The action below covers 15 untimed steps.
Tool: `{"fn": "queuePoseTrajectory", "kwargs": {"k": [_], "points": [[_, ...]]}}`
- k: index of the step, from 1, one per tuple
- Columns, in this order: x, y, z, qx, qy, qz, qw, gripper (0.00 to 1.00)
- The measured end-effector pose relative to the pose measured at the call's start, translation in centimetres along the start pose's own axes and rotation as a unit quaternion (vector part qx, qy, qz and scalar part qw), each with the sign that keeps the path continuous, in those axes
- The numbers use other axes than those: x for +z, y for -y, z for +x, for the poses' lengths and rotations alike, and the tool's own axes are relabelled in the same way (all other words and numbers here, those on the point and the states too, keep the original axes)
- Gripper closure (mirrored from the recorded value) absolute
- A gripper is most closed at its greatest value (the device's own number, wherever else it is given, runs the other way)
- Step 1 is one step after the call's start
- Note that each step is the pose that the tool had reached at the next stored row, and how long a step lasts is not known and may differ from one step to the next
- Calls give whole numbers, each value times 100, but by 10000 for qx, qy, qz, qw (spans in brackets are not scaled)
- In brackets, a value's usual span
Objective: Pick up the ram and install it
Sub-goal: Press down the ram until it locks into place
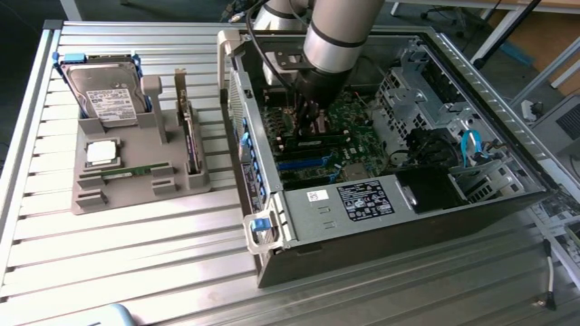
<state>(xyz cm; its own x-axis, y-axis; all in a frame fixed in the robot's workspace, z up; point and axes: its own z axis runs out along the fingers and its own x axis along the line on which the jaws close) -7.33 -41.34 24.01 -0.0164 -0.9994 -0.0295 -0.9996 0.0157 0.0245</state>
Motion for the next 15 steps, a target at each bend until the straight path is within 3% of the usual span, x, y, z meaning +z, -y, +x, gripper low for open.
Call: {"fn": "queuePoseTrajectory", "kwargs": {"k": [15], "points": [[20,0,2,0,-3,-2,10000,89]]}}
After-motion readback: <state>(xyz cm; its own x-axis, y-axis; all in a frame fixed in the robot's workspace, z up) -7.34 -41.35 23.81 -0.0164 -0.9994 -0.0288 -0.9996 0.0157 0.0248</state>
